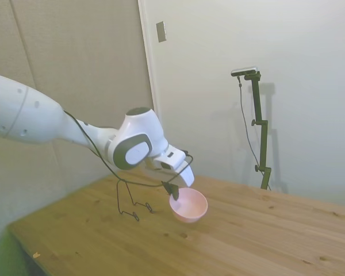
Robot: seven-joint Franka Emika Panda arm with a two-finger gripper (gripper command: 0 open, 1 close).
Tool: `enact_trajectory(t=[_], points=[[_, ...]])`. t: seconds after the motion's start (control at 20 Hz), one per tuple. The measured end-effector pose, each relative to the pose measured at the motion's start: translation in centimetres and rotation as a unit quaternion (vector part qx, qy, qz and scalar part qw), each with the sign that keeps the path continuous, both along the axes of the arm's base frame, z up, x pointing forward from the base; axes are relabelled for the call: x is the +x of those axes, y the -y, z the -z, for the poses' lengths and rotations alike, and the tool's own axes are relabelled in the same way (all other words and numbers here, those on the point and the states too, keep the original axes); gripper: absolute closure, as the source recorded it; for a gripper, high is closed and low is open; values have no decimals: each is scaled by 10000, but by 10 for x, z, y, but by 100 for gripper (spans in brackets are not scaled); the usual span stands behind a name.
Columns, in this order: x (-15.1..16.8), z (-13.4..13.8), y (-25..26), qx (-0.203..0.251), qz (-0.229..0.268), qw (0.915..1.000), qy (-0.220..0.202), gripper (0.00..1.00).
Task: Load the bowl
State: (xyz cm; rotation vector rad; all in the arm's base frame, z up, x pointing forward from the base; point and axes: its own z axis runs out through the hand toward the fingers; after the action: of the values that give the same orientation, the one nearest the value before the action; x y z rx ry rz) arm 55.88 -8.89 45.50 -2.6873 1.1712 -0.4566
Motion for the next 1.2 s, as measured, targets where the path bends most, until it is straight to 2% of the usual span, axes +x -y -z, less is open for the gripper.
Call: enact_trajectory(t=[0.2,0.25,0.55,0.8,1.2], points=[[-19,-47,-52,507,-576,9970,13,100],[-19,-47,-53,513,-583,9970,15,100],[-7,-23,-75,1027,-1043,9889,240,100],[-6,-5,-98,1676,-1480,9736,460,100],[-24,11,-107,2345,-1761,9543,574,100]])
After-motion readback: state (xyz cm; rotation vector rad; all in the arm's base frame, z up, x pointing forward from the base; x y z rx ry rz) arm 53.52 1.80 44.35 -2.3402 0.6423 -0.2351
